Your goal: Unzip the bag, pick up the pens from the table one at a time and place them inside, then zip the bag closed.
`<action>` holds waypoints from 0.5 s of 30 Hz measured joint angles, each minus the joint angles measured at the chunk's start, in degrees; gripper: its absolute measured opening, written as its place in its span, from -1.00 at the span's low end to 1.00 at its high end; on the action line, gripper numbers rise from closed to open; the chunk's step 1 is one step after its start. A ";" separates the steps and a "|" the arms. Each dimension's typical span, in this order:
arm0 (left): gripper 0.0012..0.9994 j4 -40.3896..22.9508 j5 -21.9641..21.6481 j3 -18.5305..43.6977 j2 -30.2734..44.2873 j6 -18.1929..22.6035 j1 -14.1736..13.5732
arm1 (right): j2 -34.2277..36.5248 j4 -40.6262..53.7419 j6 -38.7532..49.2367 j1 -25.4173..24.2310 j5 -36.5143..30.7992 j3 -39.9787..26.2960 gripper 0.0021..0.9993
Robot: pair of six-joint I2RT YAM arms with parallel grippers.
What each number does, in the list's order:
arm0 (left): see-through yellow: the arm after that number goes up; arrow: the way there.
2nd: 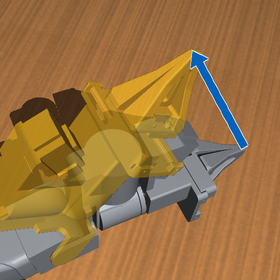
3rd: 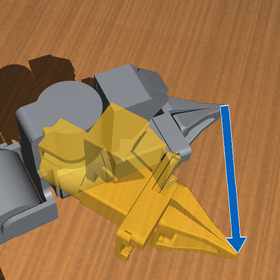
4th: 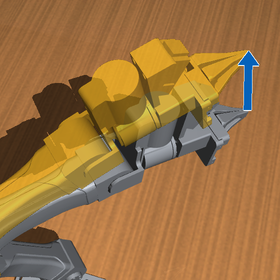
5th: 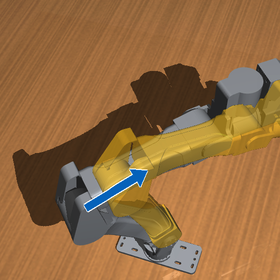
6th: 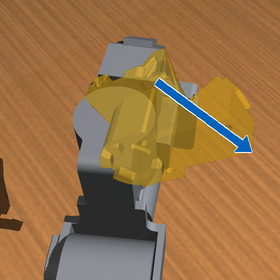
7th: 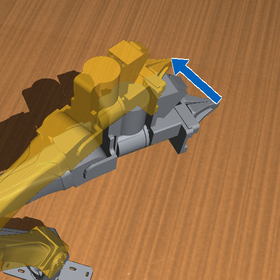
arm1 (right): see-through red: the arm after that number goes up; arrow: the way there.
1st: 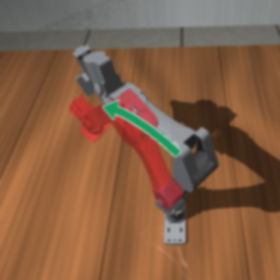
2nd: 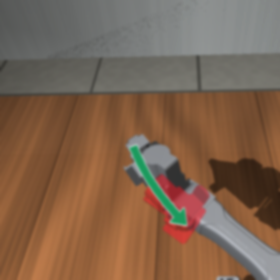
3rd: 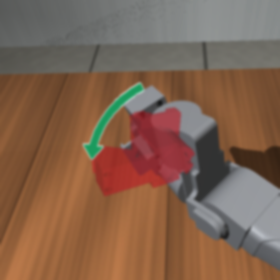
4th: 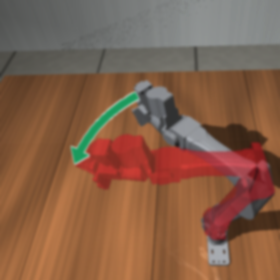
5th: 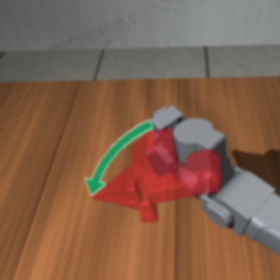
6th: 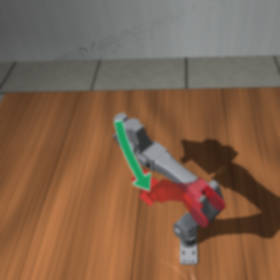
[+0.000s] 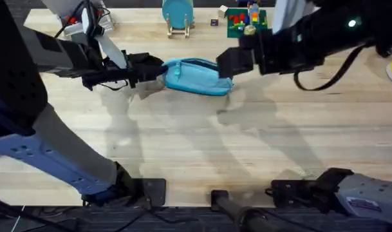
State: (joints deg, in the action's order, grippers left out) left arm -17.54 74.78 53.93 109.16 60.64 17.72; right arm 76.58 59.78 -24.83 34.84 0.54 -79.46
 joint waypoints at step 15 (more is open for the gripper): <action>-0.92 -0.01 0.00 0.00 0.00 -0.02 0.00 | 4.07 -6.07 -10.03 9.35 0.40 0.02 1.00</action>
State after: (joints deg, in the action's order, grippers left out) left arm -17.55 74.78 53.93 109.16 60.62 17.72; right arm 80.65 53.71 -34.87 44.19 0.94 -79.44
